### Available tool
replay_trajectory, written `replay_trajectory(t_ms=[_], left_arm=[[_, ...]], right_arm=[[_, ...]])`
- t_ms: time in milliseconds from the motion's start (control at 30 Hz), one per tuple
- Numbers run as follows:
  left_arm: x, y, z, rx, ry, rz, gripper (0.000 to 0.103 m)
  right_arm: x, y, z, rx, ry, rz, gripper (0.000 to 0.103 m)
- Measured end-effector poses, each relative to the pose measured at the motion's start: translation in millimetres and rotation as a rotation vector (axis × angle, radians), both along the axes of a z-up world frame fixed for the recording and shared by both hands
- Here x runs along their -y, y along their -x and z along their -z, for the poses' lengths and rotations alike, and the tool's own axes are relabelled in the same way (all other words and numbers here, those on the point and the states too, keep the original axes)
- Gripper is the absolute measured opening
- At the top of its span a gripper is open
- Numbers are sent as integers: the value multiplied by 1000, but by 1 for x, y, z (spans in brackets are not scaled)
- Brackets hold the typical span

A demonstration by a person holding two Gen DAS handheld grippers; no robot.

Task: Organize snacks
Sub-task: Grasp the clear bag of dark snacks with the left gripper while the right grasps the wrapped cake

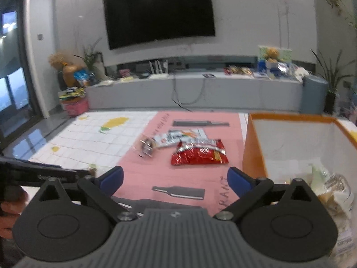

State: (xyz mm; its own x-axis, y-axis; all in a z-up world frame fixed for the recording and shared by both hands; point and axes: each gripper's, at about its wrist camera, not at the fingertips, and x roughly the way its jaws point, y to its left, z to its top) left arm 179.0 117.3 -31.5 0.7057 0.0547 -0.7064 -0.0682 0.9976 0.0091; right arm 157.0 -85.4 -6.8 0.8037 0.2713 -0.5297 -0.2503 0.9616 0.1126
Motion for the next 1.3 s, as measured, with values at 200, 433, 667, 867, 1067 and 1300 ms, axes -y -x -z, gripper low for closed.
replay_trajectory(t_ms=[200, 433, 667, 867, 1067, 1300], left_arm=[[-14, -18, 24, -65, -175, 70, 90], [-28, -40, 37, -127, -147, 75, 90], [-37, -47, 49, -217, -49, 44, 93], [-59, -48, 50, -273, 123, -33, 72], [-70, -49, 47, -249, 195, -46, 48], [-79, -49, 36, -205, 174, -83, 46]], right_arm=[[-12, -12, 20, -28, 45, 31, 100], [-19, -10, 25, -16, 67, -1, 100], [-26, -8, 33, -38, 96, -17, 100], [-33, -3, 34, -30, 88, -39, 100], [-50, -18, 26, 26, 97, -57, 100], [-90, -106, 35, -71, -112, -7, 99]])
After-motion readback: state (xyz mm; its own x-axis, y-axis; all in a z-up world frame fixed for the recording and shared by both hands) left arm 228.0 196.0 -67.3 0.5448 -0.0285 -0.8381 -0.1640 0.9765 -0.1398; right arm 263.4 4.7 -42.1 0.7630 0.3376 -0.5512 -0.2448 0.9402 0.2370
